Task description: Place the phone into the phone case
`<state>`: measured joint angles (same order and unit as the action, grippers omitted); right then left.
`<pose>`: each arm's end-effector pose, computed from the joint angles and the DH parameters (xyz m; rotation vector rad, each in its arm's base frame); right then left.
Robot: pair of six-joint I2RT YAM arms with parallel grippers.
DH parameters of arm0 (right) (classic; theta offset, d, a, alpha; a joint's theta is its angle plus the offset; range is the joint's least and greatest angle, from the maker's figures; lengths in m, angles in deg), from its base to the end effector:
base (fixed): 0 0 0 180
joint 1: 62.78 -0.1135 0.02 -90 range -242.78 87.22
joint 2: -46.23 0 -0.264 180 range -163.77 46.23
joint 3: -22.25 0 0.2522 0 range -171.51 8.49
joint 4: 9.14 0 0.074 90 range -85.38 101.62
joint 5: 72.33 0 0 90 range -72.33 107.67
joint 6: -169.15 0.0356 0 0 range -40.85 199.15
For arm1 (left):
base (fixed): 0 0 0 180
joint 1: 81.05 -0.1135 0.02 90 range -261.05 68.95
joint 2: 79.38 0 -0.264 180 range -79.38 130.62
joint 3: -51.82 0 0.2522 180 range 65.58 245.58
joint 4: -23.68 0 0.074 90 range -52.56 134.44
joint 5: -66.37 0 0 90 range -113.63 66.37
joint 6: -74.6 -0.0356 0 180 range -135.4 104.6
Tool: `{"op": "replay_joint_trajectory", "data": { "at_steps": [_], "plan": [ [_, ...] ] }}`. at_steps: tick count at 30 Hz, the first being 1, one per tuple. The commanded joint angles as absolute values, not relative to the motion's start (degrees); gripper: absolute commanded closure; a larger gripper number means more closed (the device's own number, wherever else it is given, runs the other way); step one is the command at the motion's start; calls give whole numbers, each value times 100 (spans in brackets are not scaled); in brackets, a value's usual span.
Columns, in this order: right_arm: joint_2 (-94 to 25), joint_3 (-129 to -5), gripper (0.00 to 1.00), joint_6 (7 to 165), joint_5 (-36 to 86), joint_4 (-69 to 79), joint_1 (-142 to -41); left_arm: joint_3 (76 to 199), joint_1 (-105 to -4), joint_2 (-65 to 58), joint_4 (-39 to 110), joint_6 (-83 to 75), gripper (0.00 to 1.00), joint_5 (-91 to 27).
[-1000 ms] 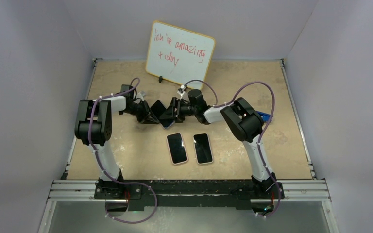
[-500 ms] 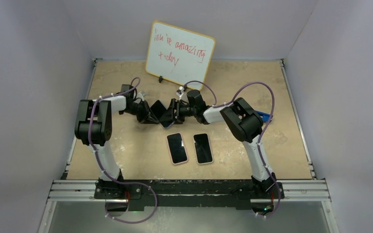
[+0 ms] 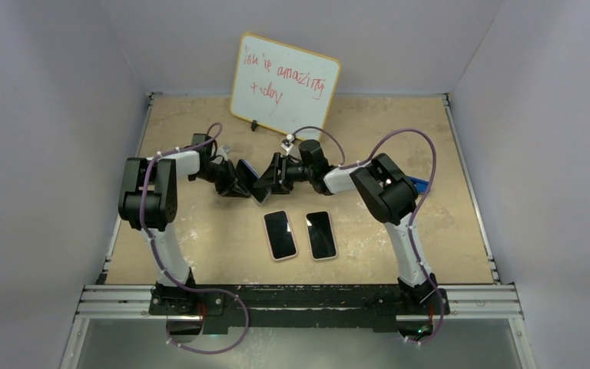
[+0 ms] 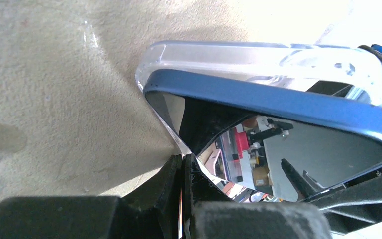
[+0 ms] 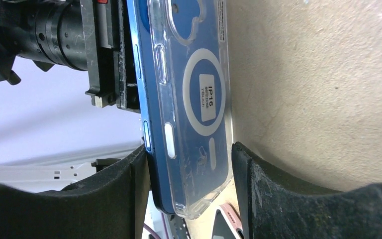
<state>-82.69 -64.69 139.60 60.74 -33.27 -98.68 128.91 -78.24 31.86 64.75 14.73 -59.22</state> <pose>0.3653 0.2944 0.1196 -0.1480 2.2499 1.7467 0.3492 -0.0379 0.1184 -0.5692 2.8547 -1.0021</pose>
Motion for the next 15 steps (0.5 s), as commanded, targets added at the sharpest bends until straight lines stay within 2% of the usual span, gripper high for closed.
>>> {"op": "replay_joint_trajectory", "data": {
  "at_steps": [1, 4, 6, 8, 9, 12, 15],
  "plan": [
    [-8027, -6646, 40, 13952, 6163, -3331, -9753, 12861, -7841, 3479, 6276, 1052, 97, -4512],
    [-8086, -6657, 43, 13899, 6125, -3265, -9750, 12843, -7841, 3464, 6243, 1060, 97, -4547],
    [-8123, -6652, 48, 13910, 6118, -3301, -9756, 12836, -7840, 3454, 6244, 1061, 97, -4559],
    [-8130, -6635, 59, 13905, 6107, -3335, -9752, 12834, -7837, 3429, 6247, 1060, 97, -4573],
    [-8142, -6631, 67, 13913, 6108, -3358, -9751, 12829, -7838, 3415, 6241, 1060, 97, -4577],
    [-8139, -6613, 80, 13911, 6086, -3458, -9754, 12810, -7840, 3371, 6219, 1066, 95, -4604],
    [-8119, -6584, 79, 13914, 6143, -3414, -9773, 12775, -7841, 3339, 6167, 1097, 95, -4694]
  ]
}}
